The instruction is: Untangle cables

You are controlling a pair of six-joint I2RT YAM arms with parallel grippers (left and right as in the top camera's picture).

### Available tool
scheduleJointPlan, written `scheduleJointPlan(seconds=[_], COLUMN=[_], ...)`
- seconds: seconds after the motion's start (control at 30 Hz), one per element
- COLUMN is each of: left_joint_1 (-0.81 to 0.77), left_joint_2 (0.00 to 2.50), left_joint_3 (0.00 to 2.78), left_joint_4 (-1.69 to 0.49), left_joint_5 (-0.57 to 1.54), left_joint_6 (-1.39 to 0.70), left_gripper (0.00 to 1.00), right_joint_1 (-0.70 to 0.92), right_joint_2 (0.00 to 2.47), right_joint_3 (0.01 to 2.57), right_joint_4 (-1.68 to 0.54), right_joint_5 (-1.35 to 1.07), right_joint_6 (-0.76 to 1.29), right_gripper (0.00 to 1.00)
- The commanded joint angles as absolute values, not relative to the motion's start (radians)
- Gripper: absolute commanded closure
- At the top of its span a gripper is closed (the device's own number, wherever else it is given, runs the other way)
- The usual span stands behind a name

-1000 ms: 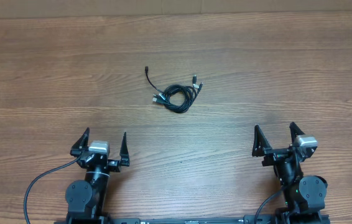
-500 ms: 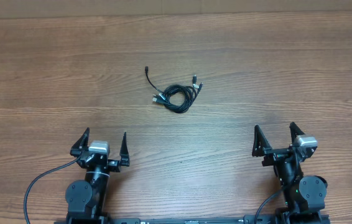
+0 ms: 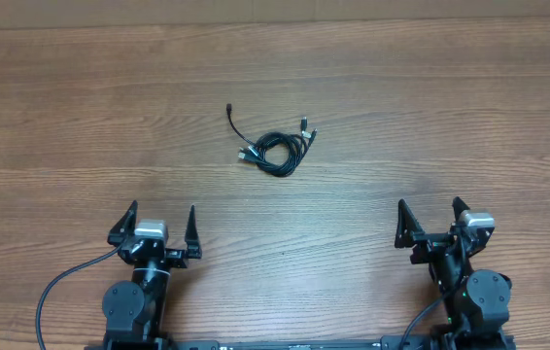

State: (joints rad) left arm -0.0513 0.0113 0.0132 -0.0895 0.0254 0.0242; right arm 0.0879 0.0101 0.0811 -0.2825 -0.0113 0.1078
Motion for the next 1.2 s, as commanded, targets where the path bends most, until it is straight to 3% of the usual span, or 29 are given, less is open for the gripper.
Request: scheduleJointPlan(seconds=[0.0, 0.33, 0.8, 1.17], left_joint_1=[-0.044, -0.044, -0.046, -0.046], left_joint_2=[0.007, 0.183, 0.796, 1.119], left_joint_3=[0.052, 0.201, 0.546, 0.954], left_joint_4=[-0.127, -0.236, -0.271, -0.668], left_joint_5=[0.019, 0.019, 0.138, 0.184], left_joint_6=[0.003, 0.004, 0.004, -0.008], left_gripper=[0.0, 0.0, 0.0, 0.0], right_joint_1=[0.095, 0.095, 0.095, 0.095], right_joint_2=[0.012, 0.187, 0.793, 1.138], right_joint_3=[0.131, 0.238, 0.579, 0.871], right_joint_4=[-0.313, -0.362, -0.506, -0.735], right_joint_5=[-0.008, 0.0, -0.001, -0.001], right_joint_6=[0.107, 0.182, 0.177, 0.174], right_gripper=[0.0, 0.0, 0.0, 0.0])
